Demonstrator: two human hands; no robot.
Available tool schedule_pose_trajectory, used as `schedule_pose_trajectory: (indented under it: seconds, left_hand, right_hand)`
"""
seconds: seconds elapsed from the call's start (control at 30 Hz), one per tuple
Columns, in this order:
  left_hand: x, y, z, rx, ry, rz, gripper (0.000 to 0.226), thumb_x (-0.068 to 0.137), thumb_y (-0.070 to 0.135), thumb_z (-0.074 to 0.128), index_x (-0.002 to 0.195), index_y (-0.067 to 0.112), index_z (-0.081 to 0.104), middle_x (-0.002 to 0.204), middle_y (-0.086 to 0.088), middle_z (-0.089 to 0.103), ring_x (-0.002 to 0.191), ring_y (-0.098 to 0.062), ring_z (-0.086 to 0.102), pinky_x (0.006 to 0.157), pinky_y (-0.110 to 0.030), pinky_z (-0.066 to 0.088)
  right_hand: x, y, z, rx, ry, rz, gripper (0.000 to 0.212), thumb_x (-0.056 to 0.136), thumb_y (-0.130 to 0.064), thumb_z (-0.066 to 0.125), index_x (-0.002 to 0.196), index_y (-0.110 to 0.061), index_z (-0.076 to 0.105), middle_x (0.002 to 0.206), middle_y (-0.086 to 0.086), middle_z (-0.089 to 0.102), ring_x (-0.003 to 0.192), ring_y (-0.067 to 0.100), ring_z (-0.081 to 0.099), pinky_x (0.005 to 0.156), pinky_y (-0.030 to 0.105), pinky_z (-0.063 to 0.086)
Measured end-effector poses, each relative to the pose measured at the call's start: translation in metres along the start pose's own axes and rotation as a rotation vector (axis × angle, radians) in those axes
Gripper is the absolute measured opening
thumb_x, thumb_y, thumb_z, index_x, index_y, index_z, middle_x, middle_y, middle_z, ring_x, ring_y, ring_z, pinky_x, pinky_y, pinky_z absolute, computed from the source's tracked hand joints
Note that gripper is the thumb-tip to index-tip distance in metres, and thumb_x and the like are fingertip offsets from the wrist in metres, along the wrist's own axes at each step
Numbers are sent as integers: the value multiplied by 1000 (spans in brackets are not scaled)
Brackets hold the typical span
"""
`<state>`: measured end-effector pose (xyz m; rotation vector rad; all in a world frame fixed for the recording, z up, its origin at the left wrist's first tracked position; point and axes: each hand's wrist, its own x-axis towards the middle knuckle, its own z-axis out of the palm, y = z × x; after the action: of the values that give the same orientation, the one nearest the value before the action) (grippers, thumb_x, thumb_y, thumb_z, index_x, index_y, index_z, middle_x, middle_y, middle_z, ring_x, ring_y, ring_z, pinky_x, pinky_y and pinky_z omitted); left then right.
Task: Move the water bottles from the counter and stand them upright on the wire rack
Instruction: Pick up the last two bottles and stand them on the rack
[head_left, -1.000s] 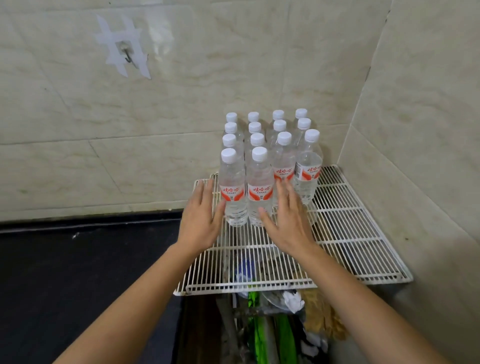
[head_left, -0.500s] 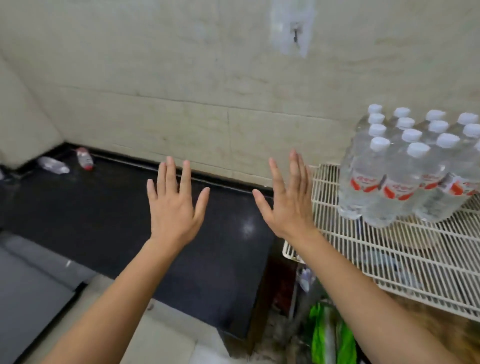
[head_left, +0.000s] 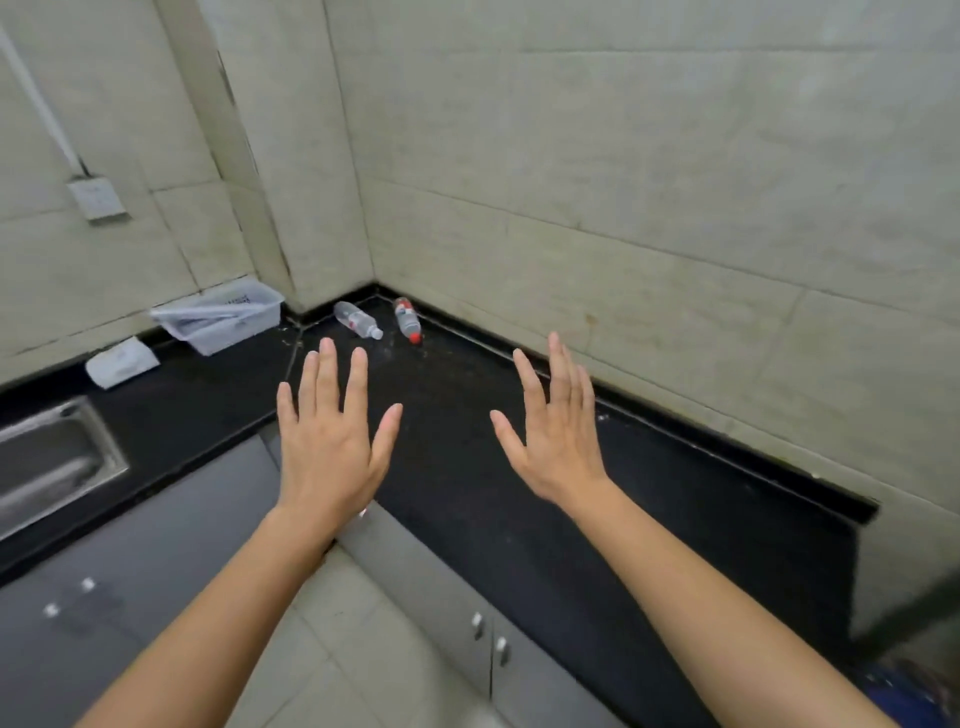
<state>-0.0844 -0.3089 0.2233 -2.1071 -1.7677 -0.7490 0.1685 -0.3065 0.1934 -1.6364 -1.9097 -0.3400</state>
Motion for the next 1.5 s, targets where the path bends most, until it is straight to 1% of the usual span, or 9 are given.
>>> schedule_pose_trajectory:
  seconds: [0.27, 0.6, 0.87, 1.0, 1.1, 1.17, 1.33, 1.4, 1.5]
  left_hand:
    - [77, -90, 88, 18, -120, -13, 72, 98, 53, 33, 154, 7, 32, 162, -25, 22, 148, -41, 26, 112, -65, 30]
    - [264, -201, 209, 164, -335, 67, 76, 95, 56, 26, 156, 10, 28, 163, -23, 20, 151, -39, 22, 114, -64, 30]
    - [369, -275, 309, 126, -423, 97, 83, 90, 42, 63, 155, 5, 27, 163, -25, 19, 150, -41, 23, 114, -65, 29]
    - [422, -307, 390, 133, -540, 185, 94, 81, 41, 74, 153, 0, 29, 162, -27, 21, 148, -43, 25, 110, -67, 29]
    - [461, -326, 456, 90, -674, 268, 101, 73, 39, 81, 151, -2, 32, 159, -30, 25, 147, -47, 26, 106, -72, 30]
    - [480, -337, 497, 84, -750, 308, 102, 76, 41, 78, 154, 1, 27, 162, -28, 18, 151, -45, 16, 110, -73, 23]
    - [511, -353, 584, 123, -877, 492, 102, 86, 48, 64, 160, 19, -1, 165, -18, -19, 152, -38, -16, 117, -67, 1]
    - [516, -357, 610, 105, -947, 577, 103, 86, 52, 65, 160, 26, -2, 165, -15, -20, 152, -37, -19, 117, -69, -1]
    - [512, -360, 640, -7, -1010, 616, 96, 86, 66, 58, 159, 35, 6, 168, -12, -5, 153, -37, -14, 114, -72, -7]
  right_hand:
    - [96, -20, 119, 23, -44, 68, 73, 99, -45, 53, 159, -14, 26, 166, 23, 11, 153, 37, 17, 124, 54, 15]
    - [267, -30, 271, 56, -213, 220, 73, 96, -39, 60, 157, -9, 31, 164, 26, 18, 150, 40, 26, 121, 56, 26]
    - [356, -32, 367, 26, -307, 245, 72, 93, -36, 64, 154, -8, 38, 159, 25, 33, 145, 39, 37, 117, 52, 36]
    - [387, -27, 428, 9, -414, 357, 73, 99, -38, 56, 159, -11, 26, 164, 20, 23, 151, 36, 27, 120, 47, 26]
    - [411, -25, 471, -9, -495, 463, 74, 101, -40, 52, 161, -12, 20, 166, 19, 19, 151, 35, 24, 120, 46, 27]
    - [427, -24, 500, -21, -589, 529, 75, 101, -41, 50, 161, -13, 15, 166, 17, 17, 151, 35, 22, 119, 46, 28]
    - [449, -23, 576, 48, -730, 694, 82, 99, -41, 55, 162, -16, 8, 164, 14, 22, 148, 33, 28, 115, 48, 36]
    - [450, -23, 602, 71, -771, 768, 86, 99, -40, 57, 162, -15, 4, 163, 14, 23, 147, 34, 29, 115, 50, 37]
    - [448, -23, 633, 92, -833, 851, 89, 99, -36, 58, 161, -14, -1, 161, 16, 25, 145, 36, 30, 112, 51, 40]
